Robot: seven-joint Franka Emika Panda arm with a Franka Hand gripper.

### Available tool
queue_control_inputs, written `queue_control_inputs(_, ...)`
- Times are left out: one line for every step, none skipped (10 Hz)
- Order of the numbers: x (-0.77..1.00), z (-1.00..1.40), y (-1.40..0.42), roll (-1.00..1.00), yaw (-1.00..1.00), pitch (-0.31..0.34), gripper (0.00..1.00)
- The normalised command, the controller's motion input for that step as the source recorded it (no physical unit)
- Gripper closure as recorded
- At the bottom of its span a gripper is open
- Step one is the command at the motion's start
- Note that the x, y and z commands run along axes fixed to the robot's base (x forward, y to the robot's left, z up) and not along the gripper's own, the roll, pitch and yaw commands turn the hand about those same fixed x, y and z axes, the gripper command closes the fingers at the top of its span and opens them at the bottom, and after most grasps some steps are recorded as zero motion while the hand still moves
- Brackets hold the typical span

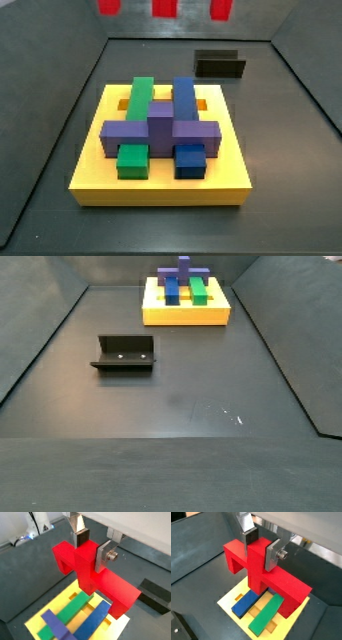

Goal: Pick up the red object. Move up. Move to above the board. Insert the red object.
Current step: Insert the red object.

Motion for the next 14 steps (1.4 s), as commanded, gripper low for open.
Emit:
queue_control_inputs(0.17, -0.45, 0.39, -0.36, 0.32, -0.147, 1.00)
queue_control_inputs(0.12, -0.51, 0.39, -0.30, 0.41, -0.169, 1.00)
queue_control_inputs(0.00, -0.66, 0.26, -0.14, 0.30, -0.240, 1.00)
queue_control_inputs(0.00, -0.77, 0.07, -0.04, 0.22, -0.233, 1.00)
queue_control_inputs(-0.12, -0.79, -0.05, 0.05, 0.09, -0.237, 1.00)
queue_control_inputs(-0.15, -0.80, -0.14, 0.17, -0.01, -0.143, 1.00)
queue_control_inputs(-0.29, -0.57, 0.00, 0.13, -0.14, -0.034, 1.00)
queue_control_inputs(-0.39, -0.40, 0.00, 0.06, -0.13, -0.006, 1.00)
queue_control_inputs(-0.27, -0.41, 0.00, 0.05, -0.14, -0.013, 1.00)
queue_control_inputs(-0.09, -0.34, -0.07, 0.03, -0.11, 0.000, 1.00)
queue_control_inputs(0.01, -0.11, -0.17, 0.03, -0.05, 0.010, 1.00)
queue_control_inputs(0.26, 0.00, -0.20, 0.05, -0.01, 0.066, 1.00)
queue_control_inputs(0.23, -0.02, -0.14, 0.05, 0.00, 0.060, 1.00)
queue_control_inputs(0.09, -0.13, -0.01, 0.09, -0.06, 0.027, 1.00)
